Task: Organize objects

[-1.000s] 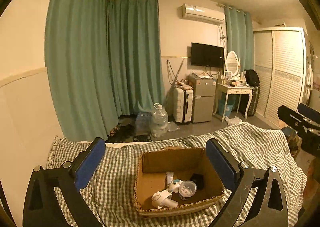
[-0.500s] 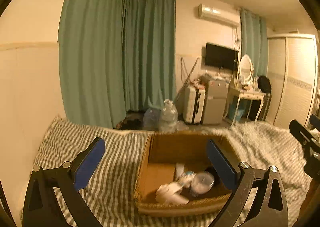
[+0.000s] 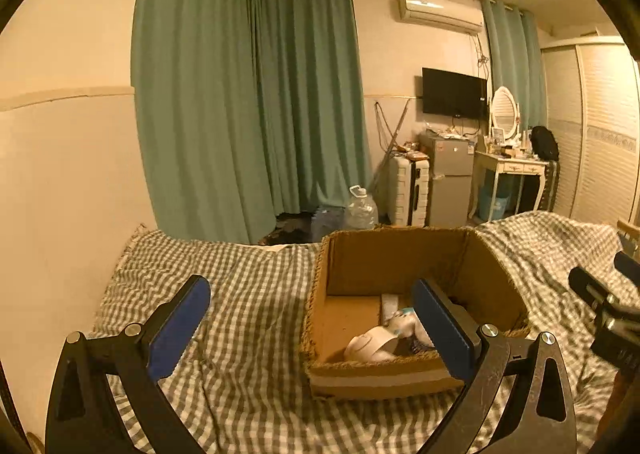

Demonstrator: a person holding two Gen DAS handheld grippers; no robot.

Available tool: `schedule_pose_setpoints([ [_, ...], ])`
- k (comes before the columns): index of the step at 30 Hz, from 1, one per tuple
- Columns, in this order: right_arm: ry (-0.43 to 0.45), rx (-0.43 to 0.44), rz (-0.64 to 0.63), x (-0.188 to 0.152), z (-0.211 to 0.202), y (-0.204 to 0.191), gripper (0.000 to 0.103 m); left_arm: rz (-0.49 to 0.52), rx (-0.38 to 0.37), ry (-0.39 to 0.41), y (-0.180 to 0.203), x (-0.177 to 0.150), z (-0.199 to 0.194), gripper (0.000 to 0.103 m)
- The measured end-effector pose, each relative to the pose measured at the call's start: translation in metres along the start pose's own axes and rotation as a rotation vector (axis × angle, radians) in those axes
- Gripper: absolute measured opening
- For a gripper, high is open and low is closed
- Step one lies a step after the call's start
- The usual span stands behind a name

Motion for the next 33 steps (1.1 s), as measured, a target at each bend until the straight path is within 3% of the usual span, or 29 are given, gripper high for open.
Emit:
schedule_pose_setpoints([
  [9, 0.021, -0.021, -0.039, 0.006, -0.002, -0.001, 0.103, -0.018, 0.008, -0.088, -0.007, -0.030, 0.008, 0.103],
  [33, -0.012, -0.006, -0.057, 0.001, 0.008, -0.017, 0.103, -0.034, 0.000, -0.076, -0.007, -0.027, -0.002, 0.103],
])
Point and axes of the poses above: each gripper's, at about its wrist camera, not at the fingertips, and z roughly the way its jaws point, y to its right, x to its top, the point moved 10 cm from there along z, roughly the way its jaws point, and after that the axes turned 7 degrees about y, right-handed, at the moved point
